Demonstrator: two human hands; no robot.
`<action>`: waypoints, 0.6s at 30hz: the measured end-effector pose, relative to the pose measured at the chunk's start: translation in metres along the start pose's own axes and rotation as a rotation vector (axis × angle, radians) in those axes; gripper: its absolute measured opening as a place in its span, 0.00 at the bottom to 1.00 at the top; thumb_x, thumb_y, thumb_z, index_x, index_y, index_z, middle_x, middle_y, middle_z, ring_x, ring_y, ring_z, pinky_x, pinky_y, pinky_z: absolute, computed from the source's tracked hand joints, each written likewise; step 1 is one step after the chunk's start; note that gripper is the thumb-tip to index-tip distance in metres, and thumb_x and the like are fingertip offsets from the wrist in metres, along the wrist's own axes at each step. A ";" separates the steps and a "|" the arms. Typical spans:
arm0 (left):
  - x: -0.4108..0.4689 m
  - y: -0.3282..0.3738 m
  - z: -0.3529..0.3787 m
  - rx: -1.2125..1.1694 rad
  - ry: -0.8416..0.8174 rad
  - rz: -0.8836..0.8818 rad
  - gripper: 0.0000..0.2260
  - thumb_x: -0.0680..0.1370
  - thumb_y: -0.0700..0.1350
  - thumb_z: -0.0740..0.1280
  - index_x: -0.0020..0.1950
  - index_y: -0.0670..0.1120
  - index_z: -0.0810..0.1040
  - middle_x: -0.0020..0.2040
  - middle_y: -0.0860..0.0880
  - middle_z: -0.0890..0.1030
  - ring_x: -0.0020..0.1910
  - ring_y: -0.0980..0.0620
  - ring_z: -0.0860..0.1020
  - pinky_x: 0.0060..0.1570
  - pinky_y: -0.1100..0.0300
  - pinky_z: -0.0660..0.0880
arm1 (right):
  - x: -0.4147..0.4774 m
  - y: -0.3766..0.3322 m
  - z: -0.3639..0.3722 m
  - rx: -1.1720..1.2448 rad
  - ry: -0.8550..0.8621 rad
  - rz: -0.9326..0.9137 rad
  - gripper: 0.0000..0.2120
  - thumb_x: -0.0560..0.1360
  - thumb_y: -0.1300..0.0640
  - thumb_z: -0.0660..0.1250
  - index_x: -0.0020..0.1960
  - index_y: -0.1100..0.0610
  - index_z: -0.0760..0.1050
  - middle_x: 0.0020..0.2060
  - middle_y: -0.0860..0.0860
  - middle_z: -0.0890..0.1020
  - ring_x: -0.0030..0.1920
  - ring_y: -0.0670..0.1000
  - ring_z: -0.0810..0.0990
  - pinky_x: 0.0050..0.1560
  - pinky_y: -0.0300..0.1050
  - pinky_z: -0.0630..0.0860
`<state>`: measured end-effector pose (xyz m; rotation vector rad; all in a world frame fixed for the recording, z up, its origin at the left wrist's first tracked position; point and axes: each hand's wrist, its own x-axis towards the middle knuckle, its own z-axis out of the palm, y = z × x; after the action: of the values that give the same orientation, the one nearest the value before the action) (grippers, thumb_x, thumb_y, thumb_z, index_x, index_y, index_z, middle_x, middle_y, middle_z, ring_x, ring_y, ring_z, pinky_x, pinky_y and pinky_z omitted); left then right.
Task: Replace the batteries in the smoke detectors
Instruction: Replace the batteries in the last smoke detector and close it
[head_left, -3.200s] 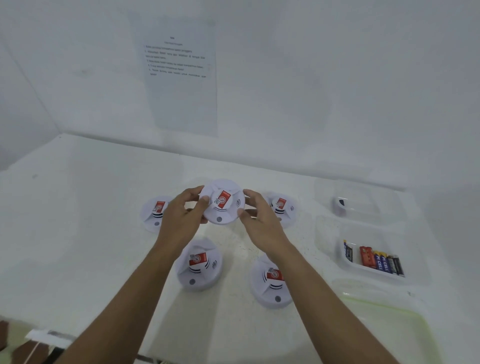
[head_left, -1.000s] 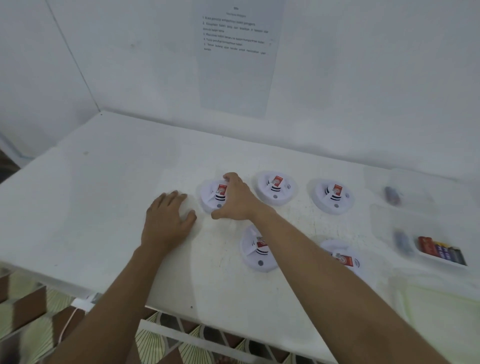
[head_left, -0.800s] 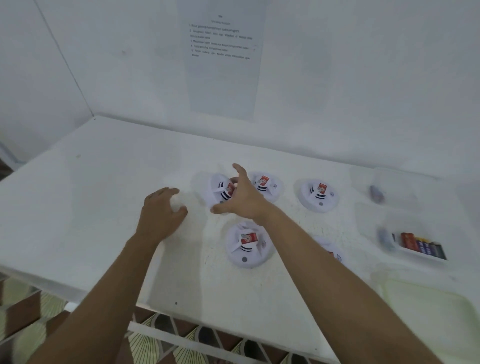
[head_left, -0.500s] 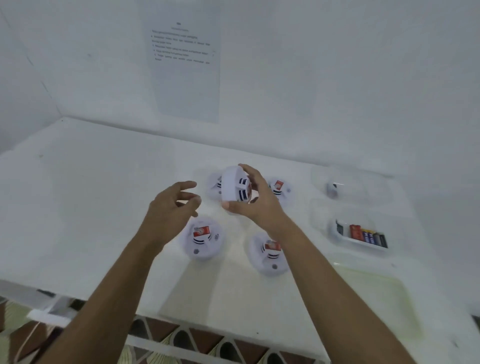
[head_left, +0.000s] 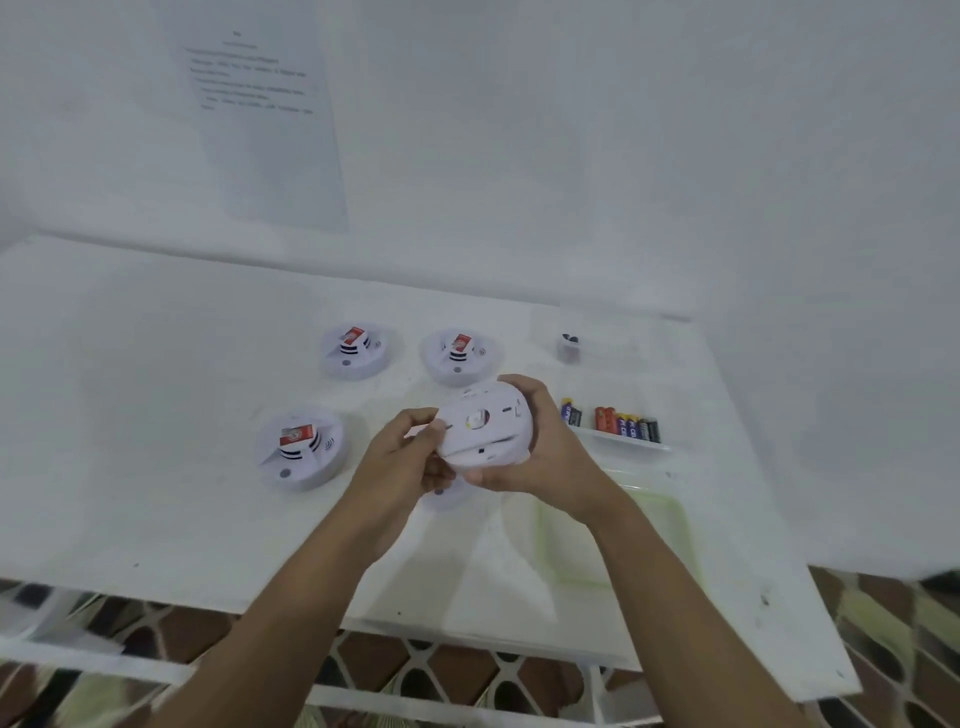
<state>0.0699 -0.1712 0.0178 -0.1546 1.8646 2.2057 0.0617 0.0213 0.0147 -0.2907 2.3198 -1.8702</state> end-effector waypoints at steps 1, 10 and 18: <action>-0.001 -0.002 0.002 0.024 -0.009 0.027 0.08 0.82 0.44 0.62 0.58 0.43 0.77 0.44 0.40 0.80 0.37 0.47 0.75 0.41 0.52 0.73 | -0.004 -0.001 -0.005 -0.006 -0.031 -0.003 0.47 0.64 0.70 0.81 0.73 0.49 0.60 0.62 0.43 0.75 0.59 0.38 0.78 0.51 0.41 0.81; -0.008 0.001 0.014 0.254 -0.031 0.196 0.09 0.82 0.49 0.63 0.59 0.59 0.78 0.50 0.51 0.85 0.47 0.49 0.81 0.52 0.48 0.78 | -0.013 -0.007 -0.029 -0.175 -0.119 -0.052 0.51 0.61 0.68 0.83 0.75 0.49 0.61 0.61 0.34 0.75 0.66 0.39 0.74 0.58 0.39 0.78; -0.007 0.008 0.006 0.825 -0.172 0.516 0.29 0.70 0.60 0.74 0.69 0.59 0.72 0.63 0.62 0.70 0.60 0.63 0.72 0.51 0.69 0.74 | -0.020 -0.016 -0.039 -0.244 -0.183 -0.054 0.45 0.61 0.65 0.83 0.72 0.48 0.67 0.61 0.41 0.77 0.63 0.44 0.77 0.52 0.46 0.82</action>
<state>0.0751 -0.1676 0.0281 0.7030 2.7270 1.4109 0.0728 0.0595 0.0383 -0.5332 2.4317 -1.5092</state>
